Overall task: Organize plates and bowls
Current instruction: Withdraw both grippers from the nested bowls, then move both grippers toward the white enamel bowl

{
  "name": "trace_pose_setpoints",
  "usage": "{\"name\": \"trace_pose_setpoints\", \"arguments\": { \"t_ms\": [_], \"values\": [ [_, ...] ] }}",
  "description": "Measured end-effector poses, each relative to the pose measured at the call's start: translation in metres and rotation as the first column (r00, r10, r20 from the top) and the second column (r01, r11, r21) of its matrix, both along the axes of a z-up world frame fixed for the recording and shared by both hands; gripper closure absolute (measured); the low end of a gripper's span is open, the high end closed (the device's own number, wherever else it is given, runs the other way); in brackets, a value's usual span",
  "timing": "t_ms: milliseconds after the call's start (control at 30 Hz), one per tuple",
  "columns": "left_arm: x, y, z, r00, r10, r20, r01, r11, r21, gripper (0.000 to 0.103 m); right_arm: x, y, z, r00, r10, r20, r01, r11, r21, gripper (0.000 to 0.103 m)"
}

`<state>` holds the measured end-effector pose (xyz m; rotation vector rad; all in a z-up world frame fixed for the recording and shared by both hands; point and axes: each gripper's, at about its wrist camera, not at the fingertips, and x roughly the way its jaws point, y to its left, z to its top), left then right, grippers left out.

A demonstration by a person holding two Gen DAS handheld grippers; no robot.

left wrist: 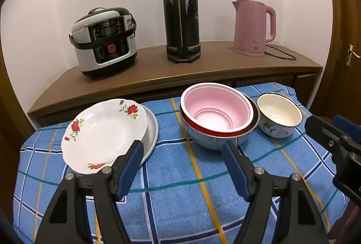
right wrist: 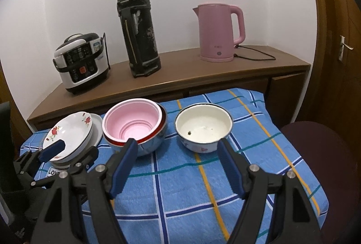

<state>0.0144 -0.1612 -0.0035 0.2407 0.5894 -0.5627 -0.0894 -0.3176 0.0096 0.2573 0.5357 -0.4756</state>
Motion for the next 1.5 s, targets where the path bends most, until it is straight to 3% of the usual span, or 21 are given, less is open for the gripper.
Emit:
{"name": "trace_pose_setpoints", "arguments": {
  "t_ms": [467, 733, 967, 1233, 1500],
  "values": [
    [-0.027, -0.015, 0.002, 0.995, 0.032, 0.097, -0.042, 0.994, 0.096, 0.029, -0.023, -0.013, -0.006, 1.0, -0.029, -0.003, 0.029, 1.0, 0.011, 0.029],
    [-0.036, -0.022, 0.001, 0.993, 0.031, 0.113, -0.045, 0.991, 0.123, 0.029, -0.032, -0.018, -0.004, 0.999, -0.036, 0.01, 0.036, 0.999, 0.019, 0.029],
    [-0.039, -0.025, -0.001, 0.999, -0.05, -0.014, 0.051, 0.997, 0.058, 0.029, -0.046, -0.022, -0.002, 0.999, -0.039, 0.02, 0.038, 0.999, 0.01, 0.029],
    [-0.042, -0.045, -0.004, 0.976, -0.165, -0.139, 0.162, 0.986, -0.034, 0.029, -0.061, -0.047, -0.005, 0.997, -0.069, 0.034, 0.068, 0.997, 0.034, 0.029],
    [-0.032, -0.075, 0.011, 0.952, -0.245, -0.181, 0.225, 0.966, -0.125, 0.032, -0.056, -0.077, -0.003, 0.996, -0.076, 0.052, 0.071, 0.995, 0.076, 0.049]
  ]
}}
